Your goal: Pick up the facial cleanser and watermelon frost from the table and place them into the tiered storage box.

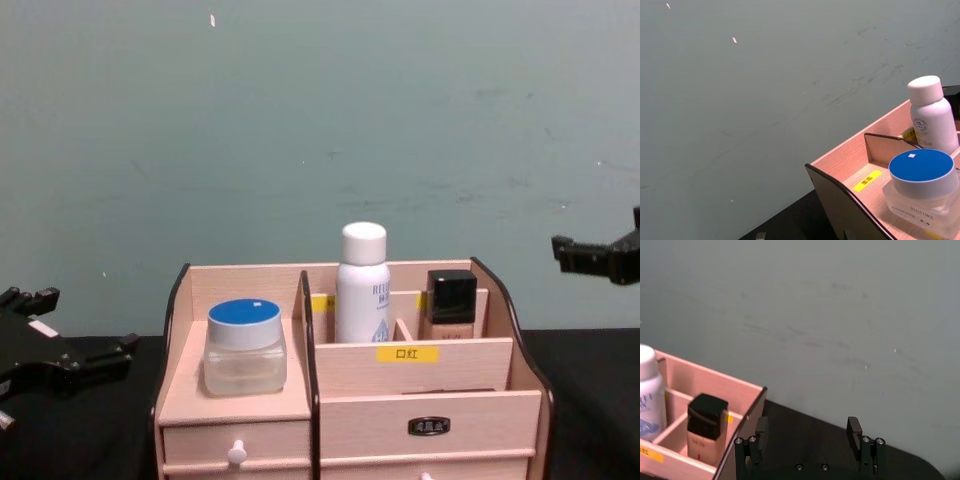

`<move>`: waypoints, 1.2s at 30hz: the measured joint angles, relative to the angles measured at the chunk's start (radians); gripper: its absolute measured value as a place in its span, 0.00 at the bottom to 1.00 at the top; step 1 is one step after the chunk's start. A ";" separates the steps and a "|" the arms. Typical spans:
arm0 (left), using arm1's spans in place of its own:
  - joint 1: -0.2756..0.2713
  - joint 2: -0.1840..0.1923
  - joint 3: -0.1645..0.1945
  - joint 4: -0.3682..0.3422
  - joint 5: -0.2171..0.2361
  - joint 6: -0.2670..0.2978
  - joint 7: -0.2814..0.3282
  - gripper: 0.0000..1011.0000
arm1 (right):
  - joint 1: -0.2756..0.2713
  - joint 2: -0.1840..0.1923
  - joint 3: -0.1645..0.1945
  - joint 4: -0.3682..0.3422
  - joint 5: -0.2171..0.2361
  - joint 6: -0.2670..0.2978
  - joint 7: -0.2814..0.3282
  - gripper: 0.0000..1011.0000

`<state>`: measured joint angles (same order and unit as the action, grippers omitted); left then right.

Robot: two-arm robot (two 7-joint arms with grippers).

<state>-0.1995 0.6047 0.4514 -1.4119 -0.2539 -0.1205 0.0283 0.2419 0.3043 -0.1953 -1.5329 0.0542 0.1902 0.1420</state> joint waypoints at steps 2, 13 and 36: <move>0.000 0.000 0.000 0.000 0.000 0.000 0.000 1.00 | 0.005 -0.006 0.001 0.023 -0.008 0.001 0.001 0.99; 0.000 0.000 0.000 0.000 0.000 0.000 0.000 1.00 | 0.005 -0.004 0.000 0.015 -0.007 0.002 0.002 0.99; 0.000 0.000 0.000 0.000 0.000 0.000 0.000 1.00 | 0.003 -0.002 -0.002 0.009 -0.003 0.004 0.003 0.99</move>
<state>-0.1995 0.6047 0.4514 -1.4120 -0.2539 -0.1205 0.0283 0.2453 0.3023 -0.1969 -1.5241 0.0513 0.1938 0.1446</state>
